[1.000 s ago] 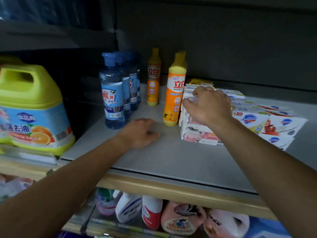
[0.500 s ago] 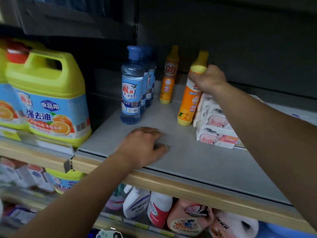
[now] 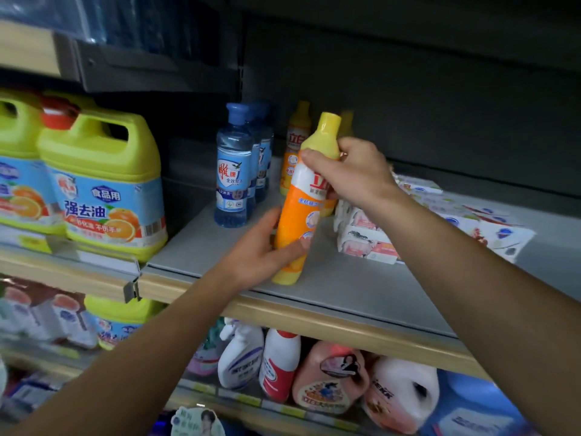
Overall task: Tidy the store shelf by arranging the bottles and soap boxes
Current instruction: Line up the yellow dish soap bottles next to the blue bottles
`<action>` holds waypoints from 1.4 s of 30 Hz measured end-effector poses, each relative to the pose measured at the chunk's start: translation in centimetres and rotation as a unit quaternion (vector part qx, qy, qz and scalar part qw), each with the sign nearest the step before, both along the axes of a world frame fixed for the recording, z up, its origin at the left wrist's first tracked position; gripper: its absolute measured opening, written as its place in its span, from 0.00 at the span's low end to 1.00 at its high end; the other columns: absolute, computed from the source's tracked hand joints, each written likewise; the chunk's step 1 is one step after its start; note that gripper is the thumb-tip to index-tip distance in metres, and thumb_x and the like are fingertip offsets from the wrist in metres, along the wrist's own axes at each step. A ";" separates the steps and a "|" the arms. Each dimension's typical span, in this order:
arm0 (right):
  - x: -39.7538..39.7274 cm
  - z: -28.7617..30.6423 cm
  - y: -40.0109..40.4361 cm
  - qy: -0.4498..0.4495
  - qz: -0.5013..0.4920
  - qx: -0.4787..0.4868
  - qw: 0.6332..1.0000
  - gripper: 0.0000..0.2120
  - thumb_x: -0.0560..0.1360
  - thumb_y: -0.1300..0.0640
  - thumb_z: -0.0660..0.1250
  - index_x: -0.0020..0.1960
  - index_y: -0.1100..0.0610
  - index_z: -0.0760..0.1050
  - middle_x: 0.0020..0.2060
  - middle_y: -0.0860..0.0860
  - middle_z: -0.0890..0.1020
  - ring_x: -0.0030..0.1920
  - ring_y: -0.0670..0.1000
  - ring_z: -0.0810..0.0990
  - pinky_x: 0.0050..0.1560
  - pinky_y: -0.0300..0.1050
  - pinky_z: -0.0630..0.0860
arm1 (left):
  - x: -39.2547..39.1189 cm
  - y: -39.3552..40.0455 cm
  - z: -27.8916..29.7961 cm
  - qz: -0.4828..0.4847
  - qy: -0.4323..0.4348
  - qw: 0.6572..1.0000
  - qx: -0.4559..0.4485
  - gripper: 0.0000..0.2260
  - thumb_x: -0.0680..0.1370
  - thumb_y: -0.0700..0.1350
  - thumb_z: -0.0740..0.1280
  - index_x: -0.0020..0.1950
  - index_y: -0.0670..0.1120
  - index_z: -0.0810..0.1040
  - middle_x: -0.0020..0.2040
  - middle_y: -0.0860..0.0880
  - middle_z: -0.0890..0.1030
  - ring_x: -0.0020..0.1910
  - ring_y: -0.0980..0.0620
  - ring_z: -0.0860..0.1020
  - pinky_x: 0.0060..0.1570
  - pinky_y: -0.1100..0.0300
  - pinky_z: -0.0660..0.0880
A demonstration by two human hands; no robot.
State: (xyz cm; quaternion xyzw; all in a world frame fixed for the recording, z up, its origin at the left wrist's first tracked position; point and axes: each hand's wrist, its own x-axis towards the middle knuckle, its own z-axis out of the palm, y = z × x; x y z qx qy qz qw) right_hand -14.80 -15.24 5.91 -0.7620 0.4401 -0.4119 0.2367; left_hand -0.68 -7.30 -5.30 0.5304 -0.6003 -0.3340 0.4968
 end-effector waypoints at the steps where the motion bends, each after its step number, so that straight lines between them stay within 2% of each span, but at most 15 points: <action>1: -0.1 -0.3 0.5 -0.022 0.013 0.028 0.999 0.17 0.70 0.38 0.71 0.49 0.50 0.79 0.42 0.46 0.85 0.39 0.44 0.85 0.39 0.45 0.83 | -0.8 0.9 0.4 0.001 0.025 1.000 0.001 0.28 0.69 0.56 0.72 0.66 0.53 0.69 0.59 0.50 0.80 0.55 0.50 0.81 0.56 0.48 0.79; 6: -1.4 -1.8 1.6 -0.093 0.024 0.182 0.979 0.19 0.72 0.36 0.69 0.49 0.51 0.78 0.40 0.50 0.86 0.36 0.48 0.86 0.33 0.45 0.82 | -4.0 5.5 2.4 0.020 0.145 0.987 0.074 0.13 0.74 0.47 0.73 0.56 0.47 0.76 0.44 0.43 0.83 0.40 0.42 0.83 0.45 0.38 0.81; 10: -2.1 -4.2 2.3 -0.171 0.067 0.302 0.935 0.20 0.73 0.39 0.69 0.53 0.55 0.78 0.40 0.54 0.87 0.40 0.54 0.87 0.42 0.52 0.83 | -6.5 8.3 4.2 -0.030 0.287 0.941 0.178 0.14 0.75 0.46 0.70 0.56 0.39 0.75 0.38 0.40 0.81 0.30 0.42 0.81 0.31 0.51 0.80; 14: -2.7 -6.6 3.1 -0.201 0.086 0.379 0.899 0.19 0.74 0.41 0.67 0.55 0.56 0.77 0.39 0.54 0.85 0.42 0.54 0.85 0.49 0.53 0.82 | -7.9 9.9 5.1 -0.084 0.395 0.881 0.246 0.14 0.77 0.48 0.66 0.54 0.38 0.73 0.37 0.39 0.77 0.31 0.43 0.78 0.28 0.56 0.79; 17: -3.2 -7.4 3.8 -0.191 0.082 0.399 0.893 0.18 0.74 0.40 0.66 0.53 0.55 0.77 0.38 0.53 0.85 0.43 0.53 0.84 0.52 0.53 0.82 | -8.1 10.4 4.9 -0.096 0.398 0.870 0.273 0.17 0.74 0.50 0.66 0.55 0.38 0.73 0.38 0.40 0.77 0.32 0.44 0.79 0.32 0.57 0.80; 22: -4.7 -7.3 4.7 -0.285 0.145 0.441 0.839 0.21 0.76 0.43 0.66 0.61 0.57 0.76 0.42 0.55 0.84 0.41 0.53 0.85 0.41 0.49 0.82 | -8.0 10.9 4.7 -0.110 0.384 0.881 0.255 0.21 0.65 0.50 0.69 0.52 0.39 0.74 0.35 0.40 0.79 0.29 0.44 0.80 0.29 0.55 0.80; 25: -5.3 -7.6 5.5 -0.331 0.194 0.433 0.816 0.18 0.78 0.49 0.63 0.64 0.59 0.73 0.43 0.56 0.83 0.41 0.54 0.84 0.42 0.50 0.82 | -7.3 10.9 3.9 -0.099 0.318 0.910 0.245 0.18 0.72 0.48 0.69 0.57 0.40 0.74 0.42 0.37 0.82 0.32 0.42 0.81 0.35 0.51 0.81; 28: -5.3 -6.8 6.0 -0.334 0.163 0.358 0.857 0.13 0.78 0.52 0.67 0.60 0.58 0.75 0.42 0.54 0.85 0.40 0.53 0.86 0.39 0.52 0.82 | -6.6 10.5 2.2 -0.040 0.226 0.954 0.194 0.13 0.76 0.49 0.68 0.58 0.46 0.75 0.50 0.40 0.84 0.39 0.41 0.84 0.44 0.44 0.82; 30: -5.1 -5.9 6.3 -0.267 0.105 0.272 0.918 0.16 0.76 0.50 0.70 0.60 0.55 0.73 0.48 0.53 0.84 0.43 0.53 0.86 0.39 0.53 0.83 | -6.5 10.4 1.2 0.038 0.065 0.990 0.123 0.15 0.75 0.55 0.70 0.58 0.52 0.74 0.46 0.52 0.84 0.39 0.56 0.84 0.41 0.55 0.82; 32: -4.6 -5.2 6.7 -0.184 0.025 0.188 0.964 0.23 0.73 0.44 0.72 0.61 0.50 0.69 0.52 0.50 0.81 0.47 0.51 0.84 0.41 0.52 0.83 | -6.7 10.2 -0.1 0.094 -0.090 0.991 0.039 0.17 0.74 0.60 0.69 0.58 0.56 0.70 0.44 0.57 0.80 0.37 0.66 0.79 0.32 0.70 0.74; 34: -4.2 -4.8 6.9 -0.137 -0.021 0.132 0.981 0.26 0.71 0.38 0.71 0.62 0.47 0.67 0.54 0.48 0.79 0.49 0.51 0.82 0.44 0.53 0.83 | -7.1 10.0 -1.2 0.133 -0.125 0.983 -0.020 0.16 0.74 0.59 0.68 0.57 0.56 0.68 0.42 0.57 0.79 0.36 0.66 0.78 0.28 0.73 0.70; 36: -4.1 -4.6 6.9 -0.112 -0.014 0.131 0.985 0.27 0.71 0.35 0.69 0.63 0.47 0.67 0.54 0.48 0.79 0.49 0.51 0.82 0.45 0.52 0.83 | -7.6 10.1 -1.4 0.148 -0.070 0.986 -0.023 0.12 0.76 0.57 0.68 0.54 0.55 0.70 0.42 0.55 0.80 0.35 0.64 0.79 0.29 0.71 0.71; 38: -4.4 -4.5 6.8 -0.146 0.040 0.203 0.967 0.22 0.73 0.36 0.67 0.60 0.49 0.72 0.51 0.50 0.82 0.45 0.51 0.85 0.41 0.49 0.83 | -8.2 10.4 -0.6 0.094 0.132 0.986 0.043 0.11 0.77 0.54 0.68 0.54 0.50 0.75 0.44 0.47 0.82 0.33 0.56 0.82 0.31 0.58 0.78; 40: -4.8 -4.8 6.7 -0.228 0.111 0.317 0.914 0.18 0.77 0.40 0.64 0.57 0.53 0.75 0.45 0.53 0.83 0.38 0.52 0.86 0.36 0.48 0.82 | -8.4 11.1 0.6 -0.019 0.371 0.918 0.137 0.17 0.76 0.52 0.67 0.57 0.41 0.75 0.43 0.39 0.81 0.31 0.45 0.81 0.30 0.55 0.78; 42: -5.1 -5.6 6.7 -0.274 0.152 0.400 0.861 0.19 0.78 0.42 0.62 0.59 0.57 0.75 0.42 0.55 0.81 0.36 0.54 0.84 0.38 0.50 0.81 | -8.3 11.8 1.7 -0.123 0.502 0.832 0.204 0.23 0.73 0.55 0.66 0.57 0.37 0.75 0.41 0.39 0.80 0.31 0.45 0.80 0.30 0.56 0.78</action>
